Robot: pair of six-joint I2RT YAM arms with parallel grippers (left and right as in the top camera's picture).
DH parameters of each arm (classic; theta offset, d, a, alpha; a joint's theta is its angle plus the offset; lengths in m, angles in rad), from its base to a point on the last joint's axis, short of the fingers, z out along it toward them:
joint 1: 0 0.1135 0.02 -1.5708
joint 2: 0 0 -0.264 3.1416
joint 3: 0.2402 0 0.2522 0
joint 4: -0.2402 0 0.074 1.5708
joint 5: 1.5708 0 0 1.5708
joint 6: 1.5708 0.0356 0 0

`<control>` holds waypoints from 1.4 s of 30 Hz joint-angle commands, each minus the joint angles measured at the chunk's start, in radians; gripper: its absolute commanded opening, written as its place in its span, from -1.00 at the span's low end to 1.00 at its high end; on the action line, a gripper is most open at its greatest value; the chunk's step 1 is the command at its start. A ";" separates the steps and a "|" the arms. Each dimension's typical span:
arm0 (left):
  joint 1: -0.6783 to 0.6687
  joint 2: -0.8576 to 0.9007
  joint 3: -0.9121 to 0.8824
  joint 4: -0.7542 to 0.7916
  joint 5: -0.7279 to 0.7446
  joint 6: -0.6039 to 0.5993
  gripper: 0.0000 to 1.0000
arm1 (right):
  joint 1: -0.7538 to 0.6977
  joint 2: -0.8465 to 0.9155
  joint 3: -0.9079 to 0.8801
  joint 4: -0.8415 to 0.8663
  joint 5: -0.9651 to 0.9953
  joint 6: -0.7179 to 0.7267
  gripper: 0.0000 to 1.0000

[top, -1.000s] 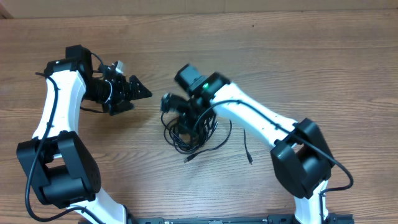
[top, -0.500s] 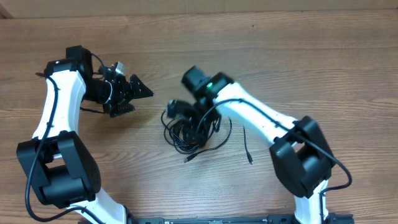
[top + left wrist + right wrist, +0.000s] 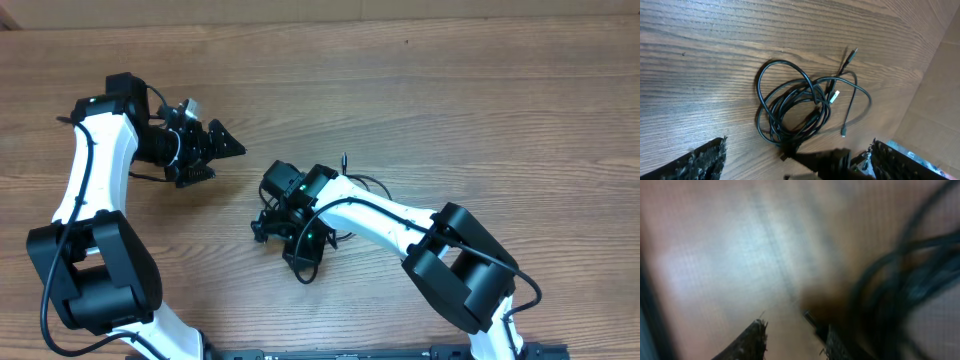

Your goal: Untangle cables

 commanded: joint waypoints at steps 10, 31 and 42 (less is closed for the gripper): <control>-0.005 0.007 0.019 0.000 -0.006 -0.010 0.85 | -0.146 0.055 -0.026 -0.171 0.082 0.189 -0.19; -0.005 0.007 0.019 0.011 -0.055 -0.014 0.89 | -0.265 -0.005 0.149 -0.325 0.069 0.200 0.53; -0.005 0.007 0.019 0.015 -0.055 -0.014 0.92 | -0.078 -0.017 0.100 -0.142 0.074 0.094 0.53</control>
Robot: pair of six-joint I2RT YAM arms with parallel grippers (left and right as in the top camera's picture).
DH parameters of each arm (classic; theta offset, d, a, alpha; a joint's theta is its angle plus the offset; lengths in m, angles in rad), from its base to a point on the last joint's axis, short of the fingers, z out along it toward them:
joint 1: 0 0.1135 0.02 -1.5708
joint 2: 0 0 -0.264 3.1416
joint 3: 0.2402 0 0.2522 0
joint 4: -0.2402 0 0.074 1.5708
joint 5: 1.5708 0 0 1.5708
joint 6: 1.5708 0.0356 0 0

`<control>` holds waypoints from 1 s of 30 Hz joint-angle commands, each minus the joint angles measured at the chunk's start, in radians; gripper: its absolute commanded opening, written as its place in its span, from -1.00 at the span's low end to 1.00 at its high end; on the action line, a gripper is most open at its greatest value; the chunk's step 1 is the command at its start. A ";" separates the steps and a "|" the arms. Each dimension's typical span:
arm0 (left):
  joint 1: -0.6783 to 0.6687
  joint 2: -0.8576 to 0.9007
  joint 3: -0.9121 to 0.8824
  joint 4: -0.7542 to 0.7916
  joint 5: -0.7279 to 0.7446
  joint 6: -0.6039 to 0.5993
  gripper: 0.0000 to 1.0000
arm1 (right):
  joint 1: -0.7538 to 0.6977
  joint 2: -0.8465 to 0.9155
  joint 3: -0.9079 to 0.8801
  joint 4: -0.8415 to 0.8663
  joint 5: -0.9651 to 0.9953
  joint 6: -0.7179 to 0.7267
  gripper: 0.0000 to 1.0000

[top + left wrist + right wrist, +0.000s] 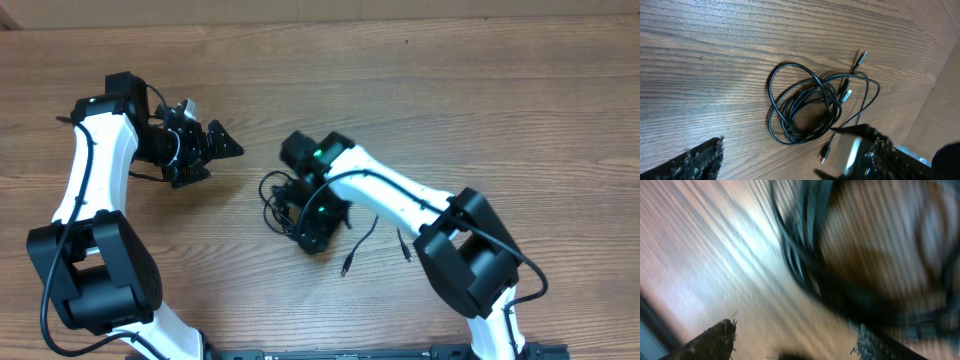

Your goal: Untangle cables

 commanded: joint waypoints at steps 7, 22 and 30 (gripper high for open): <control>-0.005 0.007 0.019 0.003 -0.006 -0.014 0.94 | 0.056 -0.030 -0.154 0.262 0.116 -0.039 0.30; -0.005 0.007 0.019 -0.003 0.028 -0.033 0.96 | 0.011 -0.073 -0.002 0.124 -0.133 -0.015 -0.93; -0.009 0.007 0.019 -0.047 0.321 0.098 0.95 | -0.198 -0.127 0.178 0.042 -0.520 0.080 -0.92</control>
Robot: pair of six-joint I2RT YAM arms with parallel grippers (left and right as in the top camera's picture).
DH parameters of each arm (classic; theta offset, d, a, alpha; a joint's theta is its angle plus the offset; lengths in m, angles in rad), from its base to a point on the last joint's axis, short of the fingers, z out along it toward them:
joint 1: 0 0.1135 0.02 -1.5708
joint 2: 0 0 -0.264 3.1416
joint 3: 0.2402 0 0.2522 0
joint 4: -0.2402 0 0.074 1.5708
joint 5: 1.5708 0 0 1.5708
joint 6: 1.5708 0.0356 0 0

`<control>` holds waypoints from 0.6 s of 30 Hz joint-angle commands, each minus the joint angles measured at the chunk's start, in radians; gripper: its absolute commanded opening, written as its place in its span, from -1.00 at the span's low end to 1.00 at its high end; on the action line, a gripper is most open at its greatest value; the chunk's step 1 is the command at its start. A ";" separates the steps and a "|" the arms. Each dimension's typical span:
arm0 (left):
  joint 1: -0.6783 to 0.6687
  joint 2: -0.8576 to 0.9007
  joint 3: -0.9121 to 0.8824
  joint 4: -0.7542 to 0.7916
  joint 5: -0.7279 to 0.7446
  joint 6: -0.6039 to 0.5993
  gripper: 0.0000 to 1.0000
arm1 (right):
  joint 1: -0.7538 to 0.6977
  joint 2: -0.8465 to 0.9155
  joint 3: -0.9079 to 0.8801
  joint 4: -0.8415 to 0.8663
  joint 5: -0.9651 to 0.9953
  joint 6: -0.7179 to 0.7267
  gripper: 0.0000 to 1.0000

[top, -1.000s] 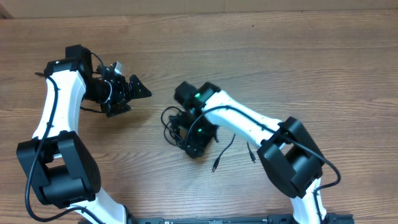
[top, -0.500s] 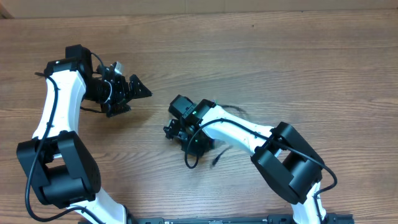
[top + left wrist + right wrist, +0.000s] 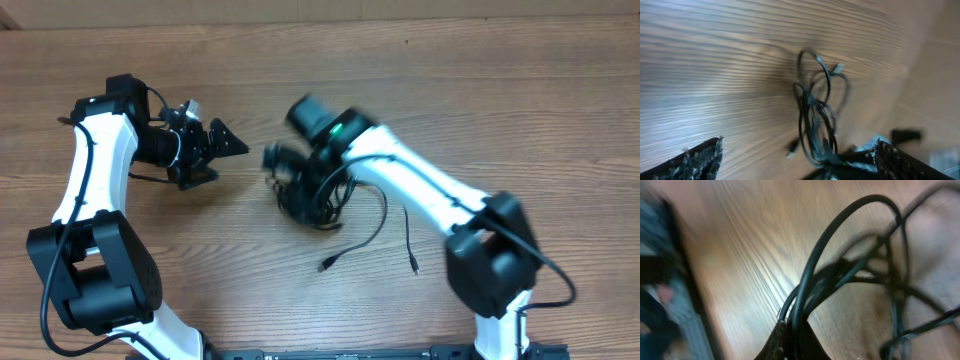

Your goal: Untangle cables

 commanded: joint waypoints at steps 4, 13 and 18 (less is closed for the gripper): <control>-0.008 0.007 0.019 -0.002 0.435 0.167 1.00 | -0.195 -0.055 0.040 -0.014 -0.488 0.111 -0.92; -0.054 0.007 0.019 0.020 0.497 0.169 0.99 | -0.286 -0.055 0.040 -0.018 -0.694 0.128 -0.92; -0.118 0.007 0.019 0.024 0.428 0.170 0.87 | -0.287 -0.055 0.040 0.096 -0.708 0.379 -0.92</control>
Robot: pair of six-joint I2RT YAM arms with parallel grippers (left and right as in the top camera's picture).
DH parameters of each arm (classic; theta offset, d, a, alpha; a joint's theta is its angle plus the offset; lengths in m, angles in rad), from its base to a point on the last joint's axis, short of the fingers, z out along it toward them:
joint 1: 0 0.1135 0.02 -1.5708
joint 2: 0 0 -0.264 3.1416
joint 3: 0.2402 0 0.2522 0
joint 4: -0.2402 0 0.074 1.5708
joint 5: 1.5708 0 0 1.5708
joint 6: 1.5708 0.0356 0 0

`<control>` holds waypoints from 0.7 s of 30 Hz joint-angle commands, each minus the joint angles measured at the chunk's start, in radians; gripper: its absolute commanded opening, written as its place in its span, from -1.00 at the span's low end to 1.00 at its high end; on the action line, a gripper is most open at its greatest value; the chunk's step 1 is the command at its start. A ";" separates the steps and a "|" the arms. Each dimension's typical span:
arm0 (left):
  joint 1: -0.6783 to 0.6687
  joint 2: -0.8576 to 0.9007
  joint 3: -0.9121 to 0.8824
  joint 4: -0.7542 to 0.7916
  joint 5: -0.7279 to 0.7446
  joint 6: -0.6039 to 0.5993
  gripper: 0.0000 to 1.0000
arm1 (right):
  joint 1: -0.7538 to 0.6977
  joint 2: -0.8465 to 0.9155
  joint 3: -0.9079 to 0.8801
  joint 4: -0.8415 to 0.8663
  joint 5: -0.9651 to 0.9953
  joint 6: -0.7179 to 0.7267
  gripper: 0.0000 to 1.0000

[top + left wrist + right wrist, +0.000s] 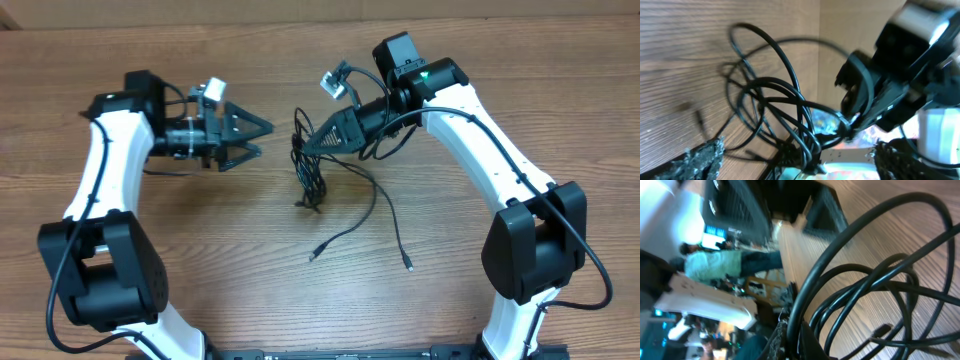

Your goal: Untangle cables

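A tangle of black cables (306, 172) hangs from my right gripper (304, 147), which is shut on one loop (812, 287) of it; the fingertips (782, 330) pinch that strand. The lower part of the bundle touches the table, and two loose ends (314, 256) trail toward the front. My left gripper (252, 138) is open, just left of the bundle and pointing at it. In the left wrist view the cable loops (771, 95) fill the space ahead of its widely spread fingers (701, 158), with nothing between them.
The wooden table (520, 70) carries only the cables. Cardboard walls (300, 8) border the back edge. The right arm's body (890, 80) stands close behind the bundle as seen from the left wrist.
My right gripper, still shut on the cable loop, has moved back and up, and the bundle now dangles stretched below it. The left gripper has moved right, close to the bundle.
The bundle lay coiled on the table with my right gripper low beside it. Then that gripper stood open over the coil. Then it was shut on a loop and the coil had shifted. Now the bundle hangs lifted between both grippers.
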 commanded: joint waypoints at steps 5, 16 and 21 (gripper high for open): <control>-0.090 0.007 0.019 0.039 -0.035 0.029 0.81 | 0.003 -0.019 0.011 0.140 -0.075 0.357 -0.92; -0.172 0.007 0.019 0.108 -0.282 -0.102 -0.81 | 0.003 -0.019 0.011 0.162 -0.116 0.384 -0.92; -0.190 0.007 0.019 0.108 -0.454 -0.126 -0.91 | 0.003 -0.019 0.011 0.179 -0.115 0.384 -0.93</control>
